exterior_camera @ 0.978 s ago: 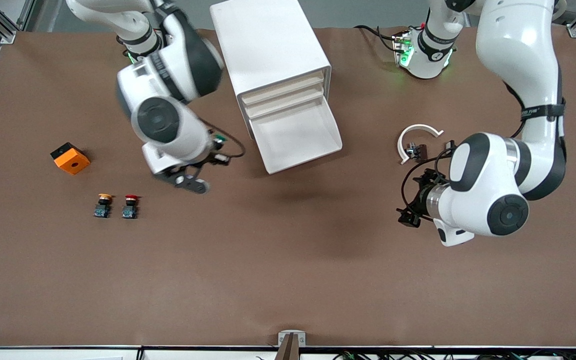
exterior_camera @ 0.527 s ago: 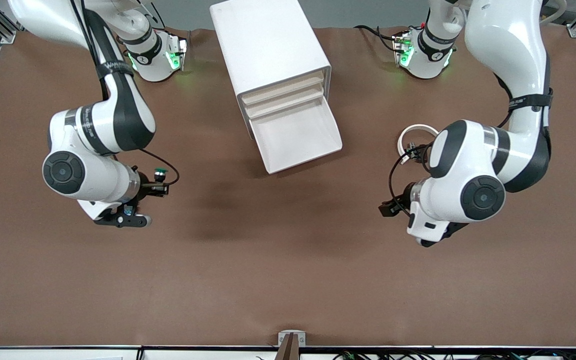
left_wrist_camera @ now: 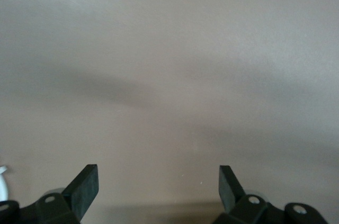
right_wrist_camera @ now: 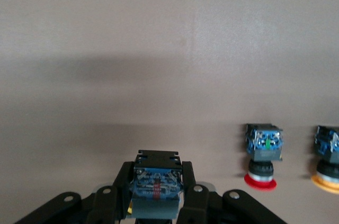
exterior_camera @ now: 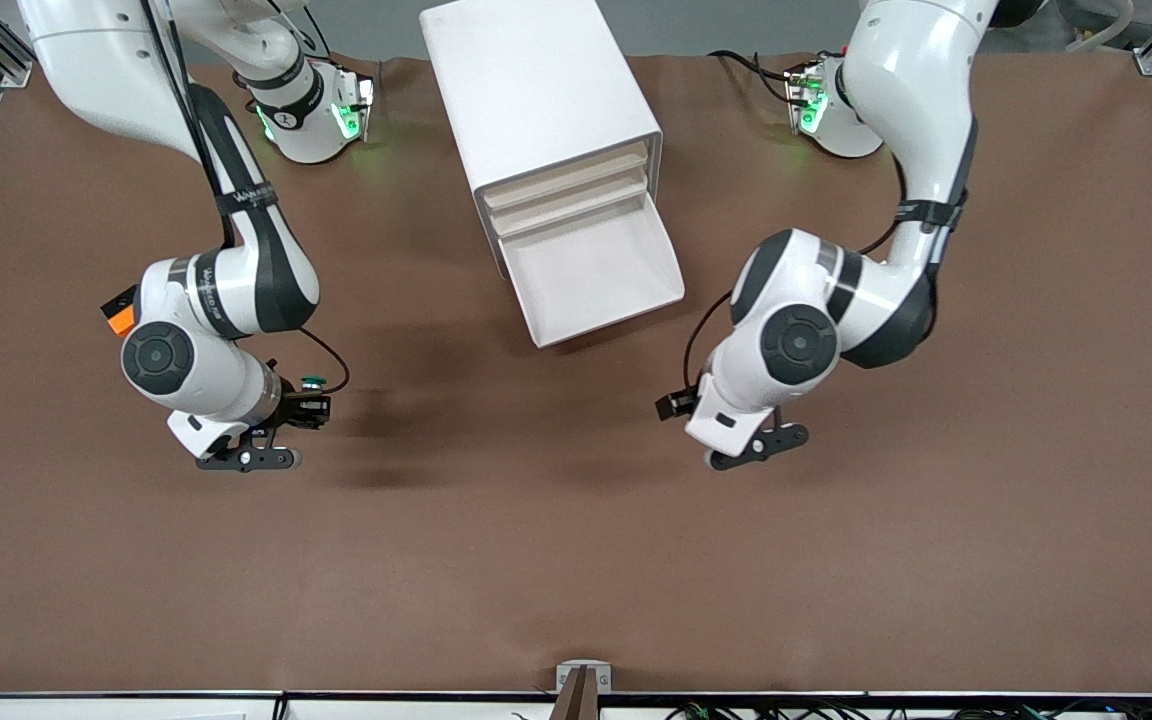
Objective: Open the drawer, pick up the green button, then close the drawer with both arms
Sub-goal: 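Carry the button toward the red button while the left gripper returns, then push the drawer shut with the left gripper while the right gripper places the button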
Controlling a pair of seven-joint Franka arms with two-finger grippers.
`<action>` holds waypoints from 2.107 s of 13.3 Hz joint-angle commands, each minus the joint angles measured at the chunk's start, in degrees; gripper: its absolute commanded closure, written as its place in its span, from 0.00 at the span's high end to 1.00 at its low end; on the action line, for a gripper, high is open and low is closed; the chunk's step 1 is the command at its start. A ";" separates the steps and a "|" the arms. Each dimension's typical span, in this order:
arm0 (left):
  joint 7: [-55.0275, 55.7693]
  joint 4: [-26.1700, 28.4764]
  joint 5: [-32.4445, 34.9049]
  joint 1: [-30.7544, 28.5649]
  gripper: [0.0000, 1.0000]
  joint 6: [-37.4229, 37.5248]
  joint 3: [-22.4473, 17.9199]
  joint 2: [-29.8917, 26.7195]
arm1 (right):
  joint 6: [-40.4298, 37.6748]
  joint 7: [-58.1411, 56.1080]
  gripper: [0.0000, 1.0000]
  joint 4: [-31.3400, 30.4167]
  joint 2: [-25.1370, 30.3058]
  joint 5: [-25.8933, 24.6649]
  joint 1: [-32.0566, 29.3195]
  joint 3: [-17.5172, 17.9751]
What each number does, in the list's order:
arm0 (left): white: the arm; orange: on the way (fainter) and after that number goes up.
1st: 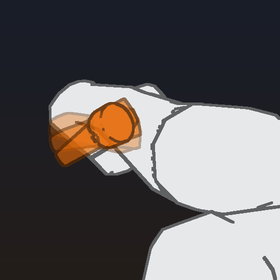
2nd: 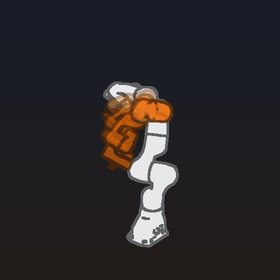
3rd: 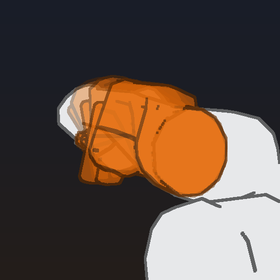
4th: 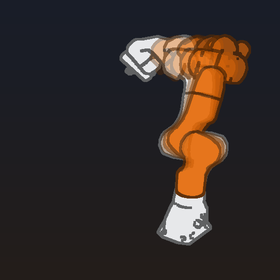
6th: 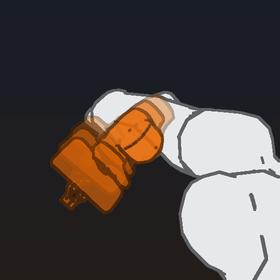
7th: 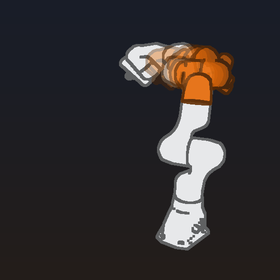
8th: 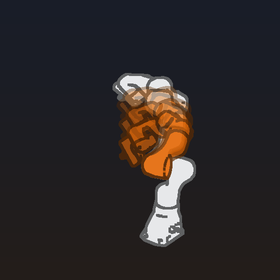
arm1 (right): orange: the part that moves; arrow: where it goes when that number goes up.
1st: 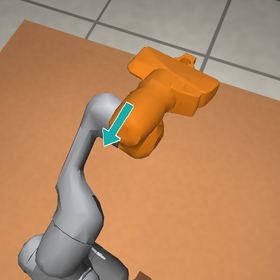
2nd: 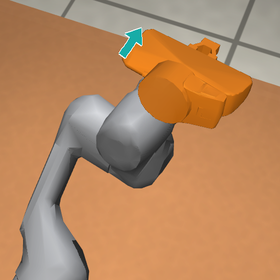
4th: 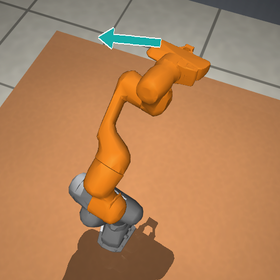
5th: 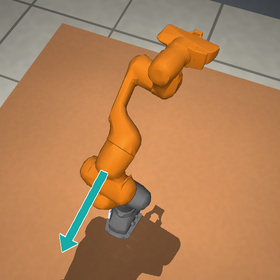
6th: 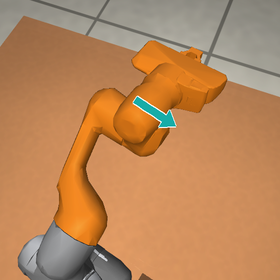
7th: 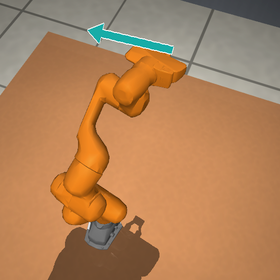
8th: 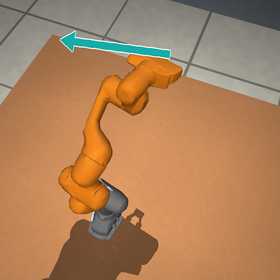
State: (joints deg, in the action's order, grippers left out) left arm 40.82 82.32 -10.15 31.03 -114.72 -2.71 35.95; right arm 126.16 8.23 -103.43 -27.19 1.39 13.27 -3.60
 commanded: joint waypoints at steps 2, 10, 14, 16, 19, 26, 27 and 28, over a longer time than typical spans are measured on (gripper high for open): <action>0.49 14.08 0.84 2.71 1.00 -12.80 0.42 -4.04 | 4.35 -1.81 0.19 -1.24 -3.47 -0.60 -1.75 0.88; 4.96 17.26 0.31 6.23 1.00 -12.81 2.61 -3.08 | 8.57 -1.81 0.18 -6.08 -4.88 -0.60 -1.05 0.88; 10.25 16.91 0.22 7.11 1.00 -12.81 4.29 -2.73 | 9.19 -1.99 0.18 -6.08 -5.33 -0.69 -1.40 0.88; 10.42 16.91 0.22 7.55 1.00 -12.81 4.46 -2.37 | 9.19 -2.07 0.19 -6.08 -5.33 -0.78 -1.49 0.88; 10.60 16.91 0.13 8.61 1.00 -12.90 4.82 -1.58 | 9.19 -1.99 0.69 -5.90 -5.33 -0.78 -1.75 0.88; 13.06 17.09 -2.93 9.84 1.00 -12.90 7.19 -0.70 | 2.96 -1.02 1.00 -5.46 0.20 -0.60 -1.22 1.05; 13.15 17.09 -3.21 10.45 1.00 -12.90 7.80 -0.70 | 1.73 -1.02 1.00 -5.46 1.34 -0.60 -1.22 1.05; 13.58 17.17 -3.21 11.15 1.00 -12.90 7.98 -0.70 | 0.50 -1.02 1.00 -5.46 2.31 -0.60 -1.22 1.14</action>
State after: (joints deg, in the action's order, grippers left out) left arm 53.41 99.05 -12.17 40.79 -126.94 4.84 35.41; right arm 128.99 6.95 -107.89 -28.08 1.13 12.38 -3.00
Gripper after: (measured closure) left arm 0.000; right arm 0.000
